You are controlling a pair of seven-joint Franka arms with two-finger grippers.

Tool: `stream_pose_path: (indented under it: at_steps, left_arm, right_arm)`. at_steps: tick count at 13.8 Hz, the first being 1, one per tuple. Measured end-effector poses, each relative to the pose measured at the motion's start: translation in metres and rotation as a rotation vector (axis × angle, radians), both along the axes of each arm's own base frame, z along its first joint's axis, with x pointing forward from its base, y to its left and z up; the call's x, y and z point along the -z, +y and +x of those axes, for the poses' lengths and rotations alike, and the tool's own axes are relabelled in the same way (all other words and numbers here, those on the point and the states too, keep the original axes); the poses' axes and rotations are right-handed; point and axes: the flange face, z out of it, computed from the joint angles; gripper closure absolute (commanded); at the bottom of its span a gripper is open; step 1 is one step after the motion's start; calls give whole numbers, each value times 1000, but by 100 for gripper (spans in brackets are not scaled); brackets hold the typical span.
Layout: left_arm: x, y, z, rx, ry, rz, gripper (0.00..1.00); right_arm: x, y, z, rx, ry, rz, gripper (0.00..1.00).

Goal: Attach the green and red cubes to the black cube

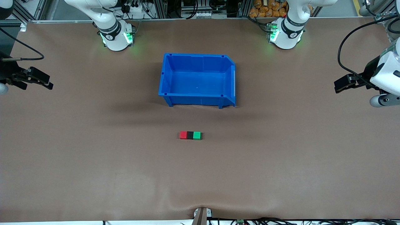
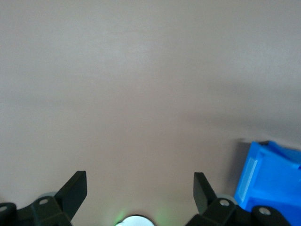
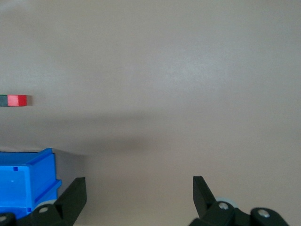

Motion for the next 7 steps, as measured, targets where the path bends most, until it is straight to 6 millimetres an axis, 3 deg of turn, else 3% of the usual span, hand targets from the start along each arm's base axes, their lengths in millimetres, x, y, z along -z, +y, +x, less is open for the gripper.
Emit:
stream_pose_path:
  at_steps: [4,7]
  left_arm:
    - [-20,31,-8,11,-28,-22,0]
    - [-32,28,-16,23,-47,-33,0]
  right_arm:
    - [-11,-15,-6,27,-7,1,0]
    - [-28,-15,-11,26,0,2,0]
